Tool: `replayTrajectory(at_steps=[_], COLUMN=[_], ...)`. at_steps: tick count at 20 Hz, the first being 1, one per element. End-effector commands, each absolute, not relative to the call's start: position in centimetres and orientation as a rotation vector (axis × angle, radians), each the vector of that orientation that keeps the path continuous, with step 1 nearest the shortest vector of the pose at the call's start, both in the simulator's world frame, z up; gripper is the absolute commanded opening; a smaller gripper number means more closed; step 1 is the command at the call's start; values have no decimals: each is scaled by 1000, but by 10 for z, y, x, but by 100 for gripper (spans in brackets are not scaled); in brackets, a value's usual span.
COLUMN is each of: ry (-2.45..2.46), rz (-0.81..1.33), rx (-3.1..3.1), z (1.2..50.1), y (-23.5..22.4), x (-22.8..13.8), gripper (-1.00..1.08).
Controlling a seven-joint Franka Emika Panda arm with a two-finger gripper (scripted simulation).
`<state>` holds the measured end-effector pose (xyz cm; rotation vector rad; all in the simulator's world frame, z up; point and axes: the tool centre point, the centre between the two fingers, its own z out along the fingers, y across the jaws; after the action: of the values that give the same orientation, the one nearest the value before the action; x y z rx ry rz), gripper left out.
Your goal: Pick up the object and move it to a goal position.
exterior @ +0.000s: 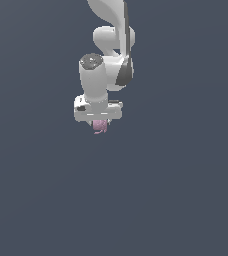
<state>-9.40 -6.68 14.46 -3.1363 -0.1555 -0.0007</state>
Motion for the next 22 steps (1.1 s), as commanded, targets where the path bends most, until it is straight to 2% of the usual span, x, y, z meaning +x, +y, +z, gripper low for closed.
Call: replayTrajectory(at_steps=[1, 14, 22], ry=[-156, -156, -156], rz=[-1, -1, 0], rx=[-3136, -3136, -3137], z=[168, 285, 334], y=[-85, -177, -216], x=[-89, -59, -44], gripper=[-100, -100, -100])
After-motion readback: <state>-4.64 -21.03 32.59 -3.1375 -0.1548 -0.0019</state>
